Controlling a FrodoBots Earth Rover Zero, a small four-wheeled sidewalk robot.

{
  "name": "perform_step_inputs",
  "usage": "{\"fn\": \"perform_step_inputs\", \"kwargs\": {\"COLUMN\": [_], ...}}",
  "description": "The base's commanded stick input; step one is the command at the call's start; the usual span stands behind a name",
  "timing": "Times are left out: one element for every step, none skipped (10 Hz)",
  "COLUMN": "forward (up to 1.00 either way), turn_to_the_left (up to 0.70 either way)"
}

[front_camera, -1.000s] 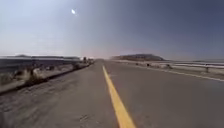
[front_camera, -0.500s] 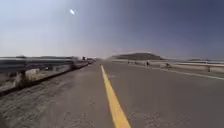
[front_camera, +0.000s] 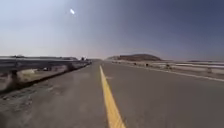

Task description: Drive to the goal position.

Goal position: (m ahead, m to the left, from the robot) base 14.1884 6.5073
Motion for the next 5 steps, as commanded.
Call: {"fn": "perform_step_inputs", "kwargs": {"forward": [0.5,0.5,0.5,0.5,0.5], "turn_to_the_left": [0.0,0.0,0.0,0.0,0.0]}}
